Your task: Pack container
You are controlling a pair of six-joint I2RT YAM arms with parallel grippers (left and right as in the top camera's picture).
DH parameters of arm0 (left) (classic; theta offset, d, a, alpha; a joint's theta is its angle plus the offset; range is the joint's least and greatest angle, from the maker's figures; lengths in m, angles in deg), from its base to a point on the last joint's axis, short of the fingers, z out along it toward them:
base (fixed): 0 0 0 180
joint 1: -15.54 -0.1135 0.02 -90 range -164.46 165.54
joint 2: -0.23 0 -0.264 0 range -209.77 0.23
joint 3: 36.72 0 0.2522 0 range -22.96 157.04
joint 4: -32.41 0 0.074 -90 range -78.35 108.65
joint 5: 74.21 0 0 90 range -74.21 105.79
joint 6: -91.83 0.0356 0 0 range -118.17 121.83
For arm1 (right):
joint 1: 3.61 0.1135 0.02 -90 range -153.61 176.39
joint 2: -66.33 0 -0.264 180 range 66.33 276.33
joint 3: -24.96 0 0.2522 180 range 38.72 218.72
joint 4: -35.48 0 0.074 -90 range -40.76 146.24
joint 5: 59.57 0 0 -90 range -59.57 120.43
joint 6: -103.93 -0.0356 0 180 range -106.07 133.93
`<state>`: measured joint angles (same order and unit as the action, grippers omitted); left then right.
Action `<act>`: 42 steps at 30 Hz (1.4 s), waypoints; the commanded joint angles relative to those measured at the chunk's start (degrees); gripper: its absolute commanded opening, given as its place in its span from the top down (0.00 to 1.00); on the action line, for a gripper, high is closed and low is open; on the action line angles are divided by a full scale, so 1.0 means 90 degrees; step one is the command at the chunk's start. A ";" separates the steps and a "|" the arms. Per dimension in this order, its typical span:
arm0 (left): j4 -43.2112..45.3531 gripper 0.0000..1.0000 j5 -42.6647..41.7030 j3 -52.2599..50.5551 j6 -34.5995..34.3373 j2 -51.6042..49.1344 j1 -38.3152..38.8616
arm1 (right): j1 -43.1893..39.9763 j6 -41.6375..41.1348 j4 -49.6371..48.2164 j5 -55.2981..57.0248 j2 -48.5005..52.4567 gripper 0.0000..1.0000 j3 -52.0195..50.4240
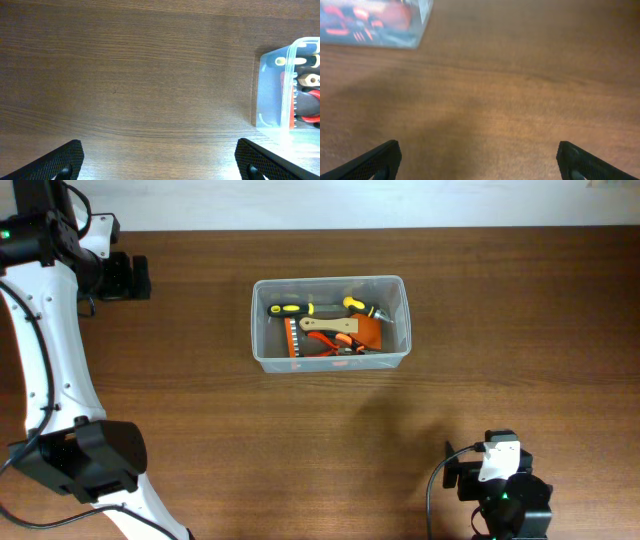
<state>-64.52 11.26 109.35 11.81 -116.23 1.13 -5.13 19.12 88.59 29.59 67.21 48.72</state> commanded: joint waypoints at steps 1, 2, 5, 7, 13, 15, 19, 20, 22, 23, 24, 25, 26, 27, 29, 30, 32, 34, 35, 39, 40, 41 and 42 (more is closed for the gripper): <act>-0.0002 0.01 -0.0068 0.0100 -0.0080 0.0228 -0.0012 | -0.0049 0.0041 -0.0010 0.0126 -0.0078 0.01 -0.0102; -0.0002 0.01 -0.0068 0.0100 -0.0080 0.0228 -0.0012 | -0.0049 0.0041 -0.0010 0.0129 -0.0078 0.01 -0.0102; -0.0002 0.01 -0.0068 0.0100 -0.0080 0.0228 -0.0012 | -0.0049 0.0041 -0.0010 0.0126 -0.0078 0.01 -0.0102; -0.0002 0.01 -0.0068 0.0100 -0.0080 0.0228 -0.0012 | -0.0049 0.0041 -0.0010 0.0126 -0.0075 0.01 -0.0102; -0.0002 0.01 -0.0068 0.0100 -0.0080 0.0357 0.0029 | -0.0049 0.0041 -0.0010 0.0126 -0.0075 0.01 -0.0102; -0.0002 0.01 -0.0068 0.0100 -0.0080 0.0644 0.0146 | -0.0049 0.0041 -0.0010 0.0126 -0.0075 0.01 -0.0102; -0.0002 0.01 -0.0068 0.0087 -0.0080 0.1511 0.0597 | -0.0049 0.0041 -0.0010 0.0126 -0.0075 0.01 -0.0102; -0.0002 0.01 -0.0068 0.0068 -0.0080 0.1719 0.0736 | -0.0049 0.0041 -0.0010 0.0126 -0.0075 0.01 -0.0102; 0.0000 0.01 -0.0068 -0.0097 -0.0080 0.2174 0.1039 | -0.0049 0.0041 -0.0007 0.0126 -0.0075 0.01 -0.0102; -0.0002 0.01 -0.0068 -0.0270 -0.0080 0.2436 0.1185 | -0.0049 0.0041 -0.0010 0.0126 -0.0075 0.01 -0.0102; 0.0000 0.01 -0.0068 -0.0505 -0.0080 0.2725 0.1307 | -0.0049 0.0041 -0.0010 0.0126 -0.0075 0.01 -0.0102; -0.0002 0.01 -0.0068 -0.0794 -0.0080 0.3036 0.1406 | -0.0049 0.0041 -0.0007 0.0126 -0.0075 0.01 -0.0102; 0.0000 0.01 -0.0068 -0.1083 -0.0080 0.3327 0.1467 | -0.0049 0.0041 -0.0010 0.0126 -0.0075 0.01 -0.0102; -0.0002 0.01 -0.0068 -0.1455 -0.0080 0.3674 0.1506 | -0.0049 0.0041 -0.0010 0.0126 -0.0075 0.01 -0.0102; 0.0129 0.01 -0.0056 -0.2217 -0.0073 0.4359 0.1508 | -0.0049 0.0041 -0.0010 0.0126 -0.0075 0.01 -0.0102; 0.0432 0.01 -0.0036 -0.2671 -0.0049 0.4736 0.1501 | -0.0049 0.0041 -0.0007 0.0126 -0.0075 0.01 -0.0102; 0.1022 0.01 -0.0041 -0.3529 -0.0051 0.5452 0.1501 | -0.0049 0.0041 -0.0010 0.0126 -0.0075 0.01 -0.0102; 0.1671 0.01 -0.0041 -0.4476 -0.0051 0.6234 0.1503 | -0.0049 0.0041 -0.0010 0.0126 -0.0075 0.01 -0.0102; 0.2004 0.01 -0.0041 -0.4896 -0.0053 0.6584 0.1503 | -0.0049 0.0041 -0.0010 0.0126 -0.0075 0.01 -0.0102; 0.3721 0.01 -0.0056 -0.6771 -0.0056 0.8063 0.1520 | -0.0049 0.0041 -0.0007 0.0126 -0.0075 0.01 -0.0102; 0.4235 0.01 -0.0068 -0.7261 -0.0056 0.8403 0.1545 | -0.0049 0.0041 -0.0010 0.0126 -0.0075 0.01 -0.0102; 0.4733 0.01 -0.0066 -0.7740 -0.0053 0.8718 0.1583 | -0.0049 0.0041 -0.0010 0.0126 -0.0075 0.01 -0.0102; 0.5183 0.01 -0.0068 -0.8206 -0.0053 0.9027 0.1627 | -0.0049 0.0041 -0.0010 0.0126 -0.0075 0.01 -0.0102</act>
<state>-21.60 10.65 42.65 11.79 -40.06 15.01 -5.13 19.14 88.61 30.00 67.21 48.17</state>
